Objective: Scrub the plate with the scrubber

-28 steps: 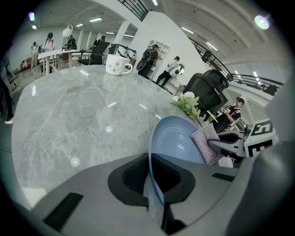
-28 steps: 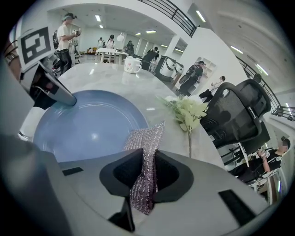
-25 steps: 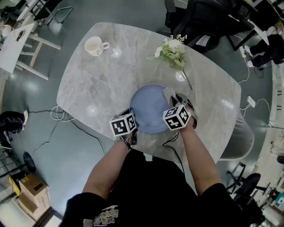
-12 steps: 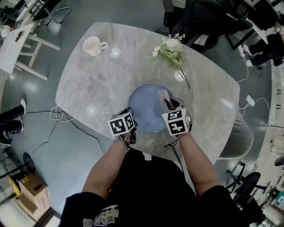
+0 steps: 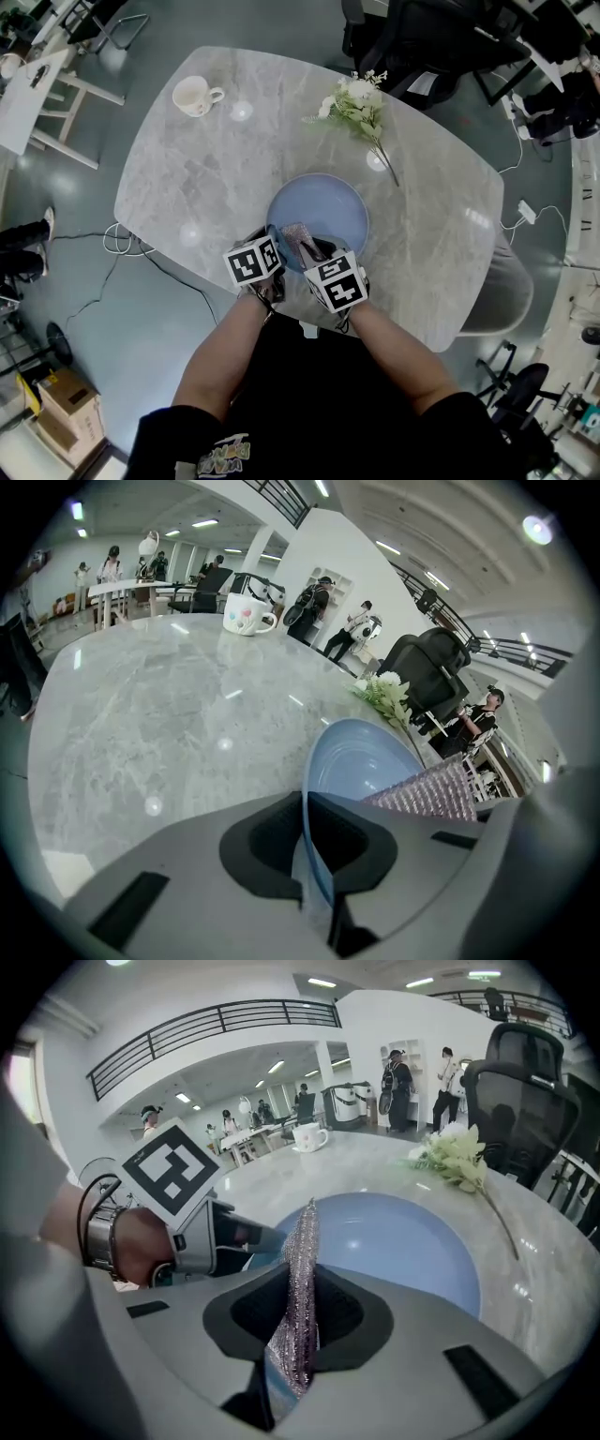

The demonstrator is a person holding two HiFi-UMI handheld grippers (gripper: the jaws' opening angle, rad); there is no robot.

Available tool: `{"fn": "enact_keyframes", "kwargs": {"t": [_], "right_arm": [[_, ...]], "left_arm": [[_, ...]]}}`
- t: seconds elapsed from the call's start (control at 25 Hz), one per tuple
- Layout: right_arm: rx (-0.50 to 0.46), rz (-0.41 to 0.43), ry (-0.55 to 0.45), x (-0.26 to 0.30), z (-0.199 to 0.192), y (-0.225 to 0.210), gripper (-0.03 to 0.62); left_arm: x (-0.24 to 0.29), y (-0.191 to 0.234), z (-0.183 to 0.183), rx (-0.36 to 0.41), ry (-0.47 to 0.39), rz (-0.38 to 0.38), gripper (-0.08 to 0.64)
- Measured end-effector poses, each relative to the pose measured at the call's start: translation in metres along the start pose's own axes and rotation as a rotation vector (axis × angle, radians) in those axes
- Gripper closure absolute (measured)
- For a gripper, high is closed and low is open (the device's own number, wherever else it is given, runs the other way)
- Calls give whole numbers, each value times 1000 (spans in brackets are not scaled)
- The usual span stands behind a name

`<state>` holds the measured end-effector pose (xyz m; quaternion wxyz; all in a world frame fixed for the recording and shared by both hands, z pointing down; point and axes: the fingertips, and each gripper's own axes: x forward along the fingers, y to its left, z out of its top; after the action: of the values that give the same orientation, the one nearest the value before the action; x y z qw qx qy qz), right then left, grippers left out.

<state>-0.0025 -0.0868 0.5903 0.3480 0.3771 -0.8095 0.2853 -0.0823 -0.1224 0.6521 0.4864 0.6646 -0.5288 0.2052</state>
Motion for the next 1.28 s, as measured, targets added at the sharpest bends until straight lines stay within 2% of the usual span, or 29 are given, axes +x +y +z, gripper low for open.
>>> {"fn": "enact_keyframes", "kwargs": {"t": [0.08, 0.32, 0.44, 0.76, 1.28], "right_arm": [[-38, -1, 19, 4, -4, 5, 517], [-266, -84, 64, 5, -12, -1, 517], [-325, -120, 83, 2, -19, -10, 517], [-358, -174, 120, -7, -31, -37, 517], [-327, -322, 144, -23, -34, -109, 515]], "left_arm": [[0, 0, 0, -8, -4, 3, 529], [0, 1, 0, -13, -12, 4, 529], [-1, 1, 0, -12, -14, 4, 529], [-1, 1, 0, -9, -14, 0, 529], [-1, 1, 0, 2, -8, -8, 529]]}}
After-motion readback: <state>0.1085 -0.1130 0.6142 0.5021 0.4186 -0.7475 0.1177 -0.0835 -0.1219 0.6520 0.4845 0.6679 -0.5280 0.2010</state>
